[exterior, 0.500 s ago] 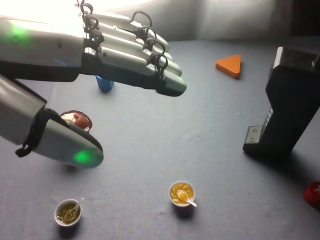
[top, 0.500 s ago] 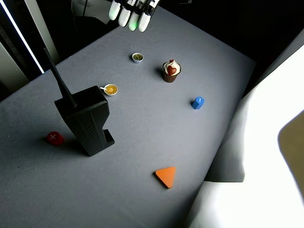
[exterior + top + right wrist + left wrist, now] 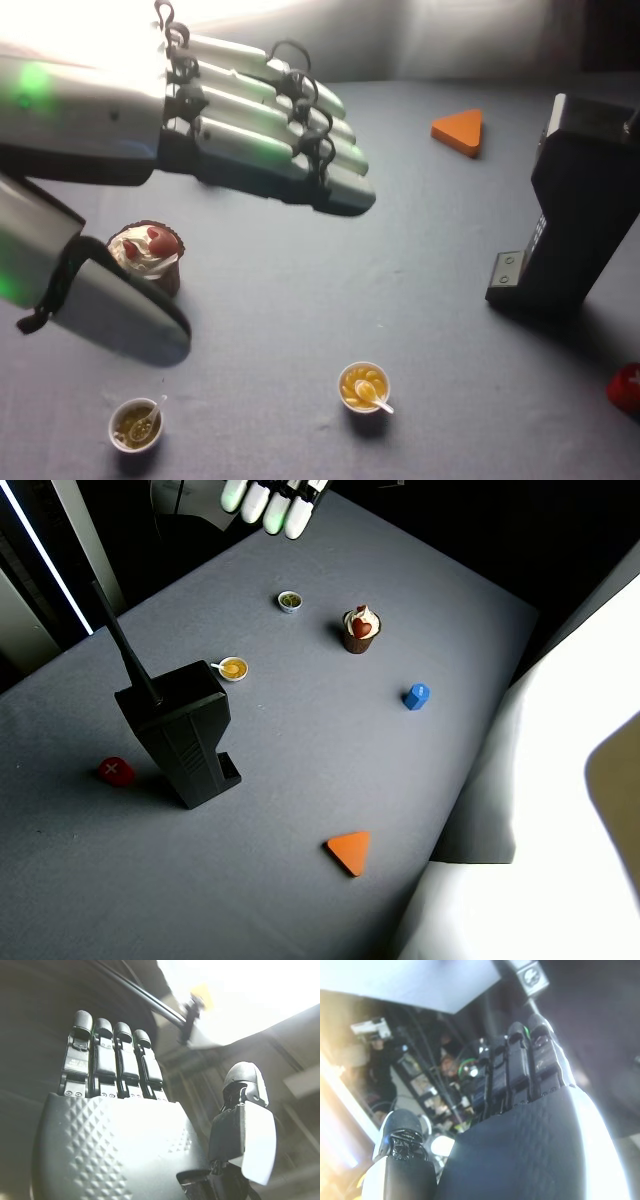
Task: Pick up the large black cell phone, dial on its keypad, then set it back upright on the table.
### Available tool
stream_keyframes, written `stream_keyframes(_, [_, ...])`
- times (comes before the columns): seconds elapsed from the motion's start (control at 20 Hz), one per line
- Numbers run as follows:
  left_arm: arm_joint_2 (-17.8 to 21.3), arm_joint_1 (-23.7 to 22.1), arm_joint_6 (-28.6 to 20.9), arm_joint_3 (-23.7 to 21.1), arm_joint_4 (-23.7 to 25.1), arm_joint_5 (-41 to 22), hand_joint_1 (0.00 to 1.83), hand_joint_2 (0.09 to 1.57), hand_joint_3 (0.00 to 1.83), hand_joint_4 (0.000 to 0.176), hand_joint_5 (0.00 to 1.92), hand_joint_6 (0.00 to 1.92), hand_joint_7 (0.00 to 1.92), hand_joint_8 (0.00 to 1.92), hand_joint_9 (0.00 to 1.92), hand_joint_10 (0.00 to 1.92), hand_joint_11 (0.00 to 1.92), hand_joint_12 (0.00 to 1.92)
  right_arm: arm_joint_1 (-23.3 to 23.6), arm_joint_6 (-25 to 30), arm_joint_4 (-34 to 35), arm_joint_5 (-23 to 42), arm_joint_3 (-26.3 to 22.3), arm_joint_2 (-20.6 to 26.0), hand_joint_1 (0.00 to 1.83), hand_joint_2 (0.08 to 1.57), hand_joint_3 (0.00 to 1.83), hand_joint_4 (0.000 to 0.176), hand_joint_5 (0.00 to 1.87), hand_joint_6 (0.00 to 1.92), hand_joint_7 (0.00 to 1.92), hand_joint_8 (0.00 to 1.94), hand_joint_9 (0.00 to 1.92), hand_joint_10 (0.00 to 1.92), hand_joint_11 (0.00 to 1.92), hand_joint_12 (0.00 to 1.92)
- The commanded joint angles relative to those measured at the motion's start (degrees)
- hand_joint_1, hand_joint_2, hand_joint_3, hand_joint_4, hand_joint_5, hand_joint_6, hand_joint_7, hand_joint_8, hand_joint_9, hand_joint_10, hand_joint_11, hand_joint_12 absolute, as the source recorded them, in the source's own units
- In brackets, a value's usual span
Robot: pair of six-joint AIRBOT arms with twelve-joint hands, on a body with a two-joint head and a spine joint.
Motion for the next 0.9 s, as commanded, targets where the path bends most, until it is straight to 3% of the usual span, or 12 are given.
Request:
stream_keyframes(0.0, [0.5,-1.6,-1.0,0.5,-4.8,-0.9,0.06,1.18,0.00,0.000,0.17,0.00,0.17,0.00,0.15,0.00,0.00,0.28,0.5,0.5,-1.6,7.5,1.1,-0.1,0.23,0.98,0.00,0.000,0.14,0.00,0.15,0.00,0.13,0.00,0.00,0.41])
stream_keyframes(0.1, [0.5,-1.5,-1.7,0.7,-4.8,-2.2,0.04,1.18,0.00,0.000,0.16,0.00,0.15,0.00,0.14,0.00,0.00,0.25,2.4,0.4,-2.8,7.4,2.5,-2.1,0.22,0.99,0.00,0.000,0.10,0.00,0.11,0.00,0.10,0.00,0.00,0.34])
stream_keyframes(0.25, [0.3,-1.5,1.3,0.9,-6.8,-6.8,0.06,1.18,0.00,0.000,0.19,0.00,0.18,0.00,0.17,0.01,0.00,0.30,5.3,-0.1,-3.8,6.0,4.3,-4.5,0.24,0.98,0.00,0.000,0.15,0.01,0.16,0.01,0.14,0.01,0.00,0.46])
stream_keyframes(0.35, [0.2,-1.9,1.7,1.0,-4.3,-9.0,0.03,1.18,0.00,0.000,0.16,0.00,0.15,0.00,0.13,0.00,0.00,0.27,7.6,-0.3,-4.4,4.0,5.6,-6.6,0.25,0.99,0.00,0.000,0.12,0.00,0.13,0.00,0.12,0.00,0.00,0.47])
stream_keyframes(0.5, [0.4,-1.5,2.2,1.0,-3.5,-8.4,0.02,1.19,0.00,0.000,0.16,0.00,0.15,0.00,0.14,0.00,0.00,0.30,9.6,-1.3,-4.9,2.3,7.9,-9.6,0.32,0.98,0.00,0.000,0.12,0.01,0.11,0.00,0.09,0.00,0.00,0.36])
stream_keyframes(0.65, [0.4,-0.8,3.8,1.0,-3.7,-8.1,0.06,1.18,0.00,0.000,0.16,0.00,0.14,0.00,0.12,0.00,0.00,0.28,10.7,-1.6,-4.9,1.0,9.2,-11.6,0.34,0.97,0.00,0.000,0.13,0.00,0.14,0.00,0.12,0.01,0.00,0.48])
stream_keyframes(0.85, [0.4,0.6,5.6,1.1,-4.2,-7.4,0.07,1.18,0.00,0.000,0.17,0.00,0.14,0.00,0.14,0.00,0.00,0.35,11.1,-2.1,-5.2,0.0,9.5,-13.7,0.42,0.99,0.00,0.000,0.11,0.00,0.10,0.00,0.09,0.00,0.00,0.40])
